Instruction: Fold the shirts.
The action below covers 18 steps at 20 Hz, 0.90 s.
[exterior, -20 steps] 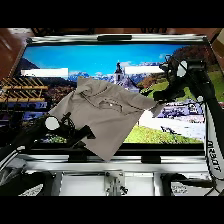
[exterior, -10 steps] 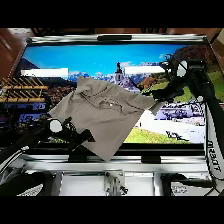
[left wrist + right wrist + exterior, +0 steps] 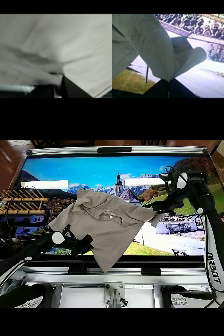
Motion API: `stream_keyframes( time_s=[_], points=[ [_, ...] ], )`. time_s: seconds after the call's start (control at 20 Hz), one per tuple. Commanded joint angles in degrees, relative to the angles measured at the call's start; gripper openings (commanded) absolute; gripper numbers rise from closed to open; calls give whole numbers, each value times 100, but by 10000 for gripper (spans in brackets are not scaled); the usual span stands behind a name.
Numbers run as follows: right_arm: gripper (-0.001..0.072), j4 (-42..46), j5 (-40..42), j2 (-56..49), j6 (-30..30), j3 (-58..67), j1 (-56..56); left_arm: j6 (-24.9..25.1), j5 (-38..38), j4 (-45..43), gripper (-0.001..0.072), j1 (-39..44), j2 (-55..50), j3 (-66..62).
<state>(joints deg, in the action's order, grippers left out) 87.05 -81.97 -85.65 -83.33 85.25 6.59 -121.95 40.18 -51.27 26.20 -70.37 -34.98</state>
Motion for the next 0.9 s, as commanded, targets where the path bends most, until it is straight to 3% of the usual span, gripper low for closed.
stream_keyframes(
  time_s=[0.0,0.15,0.3,0.6,0.7,0.85],
  points=[
    [62,-17,50,0,-4,-2,2,852,-352,133,38,-70,9,-378],
    [62,26,109,7,-2,140,2,1821,260,109,35,-313,94,-1403],
    [62,107,149,151,-7,931,2,2302,734,-557,35,-592,498,-2986],
    [61,1633,1388,1720,-525,3300,2,2376,992,-2505,36,-922,1650,-6859],
    [61,1853,1882,2645,-605,3329,2,2365,1263,-2636,36,-927,2070,-7475],
    [61,1749,1941,3700,-608,3329,2,1897,2124,-2636,36,-927,2662,-7488]
  ],
)
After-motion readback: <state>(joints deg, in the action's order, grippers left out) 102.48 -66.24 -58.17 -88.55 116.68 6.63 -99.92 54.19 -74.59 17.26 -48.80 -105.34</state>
